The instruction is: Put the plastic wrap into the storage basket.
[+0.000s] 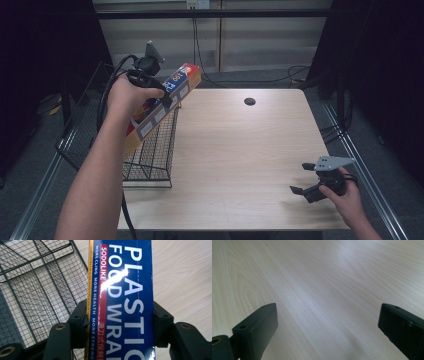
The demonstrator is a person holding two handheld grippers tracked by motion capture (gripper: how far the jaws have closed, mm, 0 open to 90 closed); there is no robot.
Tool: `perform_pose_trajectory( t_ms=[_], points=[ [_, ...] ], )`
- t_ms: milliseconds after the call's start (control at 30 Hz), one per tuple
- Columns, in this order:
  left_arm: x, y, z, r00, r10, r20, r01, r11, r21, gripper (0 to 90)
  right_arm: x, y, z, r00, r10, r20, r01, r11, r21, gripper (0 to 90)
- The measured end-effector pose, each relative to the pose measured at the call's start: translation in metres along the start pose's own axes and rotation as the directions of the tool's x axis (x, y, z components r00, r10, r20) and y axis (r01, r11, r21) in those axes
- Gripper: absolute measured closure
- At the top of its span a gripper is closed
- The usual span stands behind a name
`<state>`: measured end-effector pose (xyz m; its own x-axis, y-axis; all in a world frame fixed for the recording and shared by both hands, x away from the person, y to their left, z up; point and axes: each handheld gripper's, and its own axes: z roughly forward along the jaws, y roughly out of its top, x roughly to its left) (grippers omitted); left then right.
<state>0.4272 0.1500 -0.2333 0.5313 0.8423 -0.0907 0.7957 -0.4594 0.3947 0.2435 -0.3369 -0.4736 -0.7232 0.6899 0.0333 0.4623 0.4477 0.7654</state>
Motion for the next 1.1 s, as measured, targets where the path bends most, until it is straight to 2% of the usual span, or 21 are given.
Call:
perform_pose_trajectory(
  t_ms=[333,433,467,500,533,700,733,833,867,900,1100],
  points=[
    [0.015,-0.007,-0.005,0.9988,-0.039,-0.030,0.039,0.9992,-0.009,43.4,0.000,0.000,0.000,1.0000,0.004,0.006,-0.004,1.000,0.005,2.6],
    [0.018,-0.008,-0.006,0.9980,-0.055,-0.030,0.055,0.9984,-0.014,43.4,0.001,-0.001,0.001,1.0000,0.004,-0.008,-0.004,1.000,0.014,2.7],
    [0.021,-0.009,-0.007,0.9983,-0.045,-0.035,0.045,0.9989,-0.010,43.4,0.001,-0.001,0.001,1.0000,0.005,-0.009,-0.004,1.000,0.016,2.6],
    [0.021,-0.009,-0.007,0.9969,-0.069,-0.038,0.069,0.9974,-0.023,43.4,0.001,0.000,0.002,1.0000,0.004,-0.008,-0.004,1.000,0.015,2.6],
    [0.023,-0.010,-0.009,0.9975,-0.060,-0.037,0.059,0.9981,-0.013,43.4,0.001,0.000,0.002,1.0000,0.004,-0.008,-0.004,1.000,0.015,2.6],
    [0.029,-0.013,-0.011,0.9944,-0.095,-0.046,0.094,0.9951,-0.031,43.4,0.001,-0.001,0.001,1.0000,0.004,-0.009,-0.004,1.000,0.014,2.7],
    [0.032,-0.014,-0.013,0.9951,-0.086,-0.050,0.085,0.9962,-0.021,43.4,0.001,-0.001,0.001,0.9999,0.006,-0.009,-0.006,1.000,0.016,2.6],
    [0.037,-0.017,-0.015,0.9934,-0.095,-0.064,0.093,0.9952,-0.029,43.4,0.000,-0.001,0.001,1.0000,0.002,0.001,-0.002,1.000,0.011,2.6],
    [0.037,-0.017,-0.015,0.9908,-0.120,-0.063,0.118,0.9923,-0.040,43.4,0.000,-0.001,0.001,1.0000,0.000,0.000,0.000,1.000,0.010,2.6],
    [0.039,-0.018,-0.016,0.9918,-0.108,-0.068,0.106,0.9939,-0.029,43.4,0.000,-0.001,0.001,1.0000,0.001,0.000,-0.001,1.000,0.010,2.7],
    [0.046,-0.023,-0.018,0.9848,-0.147,-0.093,0.143,0.9885,-0.049,43.3,0.001,-0.001,0.001,1.0000,0.003,-0.009,-0.003,1.000,0.016,2.6]
  ],
)
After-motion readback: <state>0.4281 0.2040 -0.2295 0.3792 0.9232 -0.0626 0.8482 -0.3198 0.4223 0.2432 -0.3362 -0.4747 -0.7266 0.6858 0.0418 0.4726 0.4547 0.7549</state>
